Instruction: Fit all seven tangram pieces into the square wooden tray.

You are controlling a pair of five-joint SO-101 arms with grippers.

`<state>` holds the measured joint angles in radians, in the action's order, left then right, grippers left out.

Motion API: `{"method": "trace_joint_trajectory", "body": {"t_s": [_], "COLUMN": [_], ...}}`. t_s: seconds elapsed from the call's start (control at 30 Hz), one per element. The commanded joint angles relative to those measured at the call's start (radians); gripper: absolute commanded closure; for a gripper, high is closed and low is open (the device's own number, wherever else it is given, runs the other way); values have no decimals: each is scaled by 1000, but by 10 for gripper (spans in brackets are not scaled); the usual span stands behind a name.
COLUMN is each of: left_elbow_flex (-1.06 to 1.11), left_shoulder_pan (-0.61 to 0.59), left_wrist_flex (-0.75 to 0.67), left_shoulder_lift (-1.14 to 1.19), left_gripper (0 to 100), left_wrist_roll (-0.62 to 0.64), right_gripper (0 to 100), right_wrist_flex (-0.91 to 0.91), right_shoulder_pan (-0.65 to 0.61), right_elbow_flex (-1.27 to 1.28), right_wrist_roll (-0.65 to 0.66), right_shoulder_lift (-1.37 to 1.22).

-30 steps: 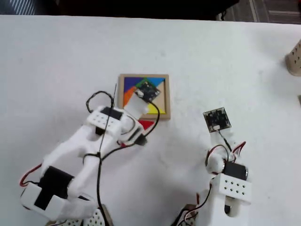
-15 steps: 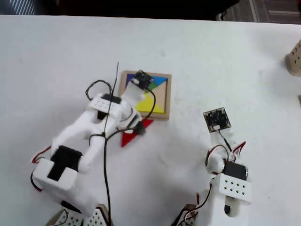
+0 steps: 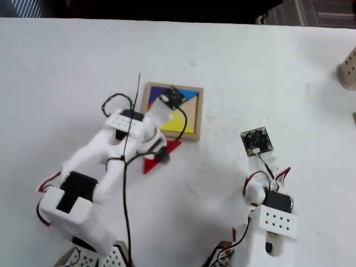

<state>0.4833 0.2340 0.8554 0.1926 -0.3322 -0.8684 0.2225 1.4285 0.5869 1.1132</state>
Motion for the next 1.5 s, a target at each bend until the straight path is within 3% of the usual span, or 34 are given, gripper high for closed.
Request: {"method": "trace_joint_trajectory", "body": {"t_s": [0.0, 0.23, 0.9, 1.13, 1.47], "left_elbow_flex": [-34, -34, -35, -41, -37], "left_shoulder_pan": [2, 59, 79, 85, 131], "left_wrist_flex": [46, 48, 48, 43, 51], "left_shoulder_lift": [-16, -12, -16, -16, -18], "left_gripper": [673, 813, 820, 946, 962], "left_wrist_roll": [-17, -18, -8, -8, -8], "right_gripper": [974, 974, 974, 974, 974], "right_wrist_flex": [4, 4, 28, 30, 30], "right_shoulder_pan": [-10, -10, -10, -10, -10], "right_elbow_flex": [-5, -5, -5, -5, -5], "right_wrist_roll": [6, 6, 2, 0, 0], "right_shoulder_lift": [18, 18, 12, 12, 12]}}
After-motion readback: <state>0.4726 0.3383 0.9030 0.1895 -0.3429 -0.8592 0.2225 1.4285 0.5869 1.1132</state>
